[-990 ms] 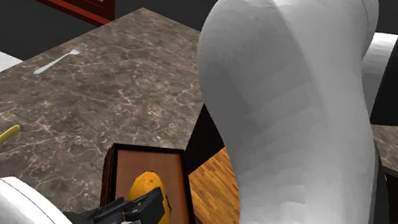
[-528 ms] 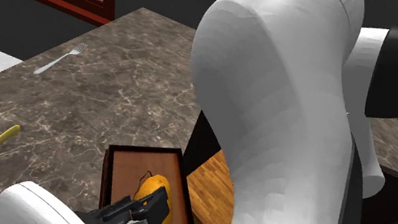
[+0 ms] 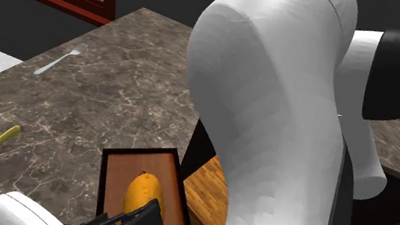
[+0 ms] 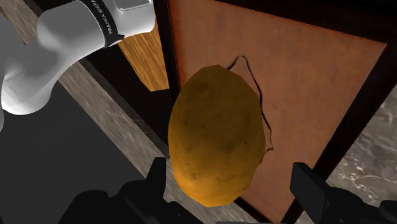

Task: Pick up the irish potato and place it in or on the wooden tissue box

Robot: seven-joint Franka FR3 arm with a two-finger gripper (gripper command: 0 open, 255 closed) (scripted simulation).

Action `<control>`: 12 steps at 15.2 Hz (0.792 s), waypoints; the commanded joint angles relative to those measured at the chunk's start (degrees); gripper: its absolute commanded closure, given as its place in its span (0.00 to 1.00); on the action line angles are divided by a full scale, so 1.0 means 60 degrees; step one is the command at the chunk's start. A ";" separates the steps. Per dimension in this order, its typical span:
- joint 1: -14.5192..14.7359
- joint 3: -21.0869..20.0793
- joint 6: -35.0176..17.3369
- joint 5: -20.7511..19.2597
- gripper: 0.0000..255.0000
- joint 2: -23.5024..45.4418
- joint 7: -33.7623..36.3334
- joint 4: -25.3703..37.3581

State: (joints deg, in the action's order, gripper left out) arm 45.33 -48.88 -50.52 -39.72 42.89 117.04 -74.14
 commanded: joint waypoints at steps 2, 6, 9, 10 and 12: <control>0.0867 0.0242 0.0705 -0.0329 0.00 0.0608 -0.0239 0.1520; 0.1864 0.0584 0.1503 -0.0821 0.00 0.1272 -0.0740 0.3339; 0.1864 0.0584 0.1503 -0.0821 0.00 0.1271 -0.0740 0.3339; 0.1864 0.0584 0.1503 -0.0821 0.00 0.1271 -0.0740 0.3339; 0.1864 0.0584 0.1503 -0.0821 0.00 0.1271 -0.0740 0.3339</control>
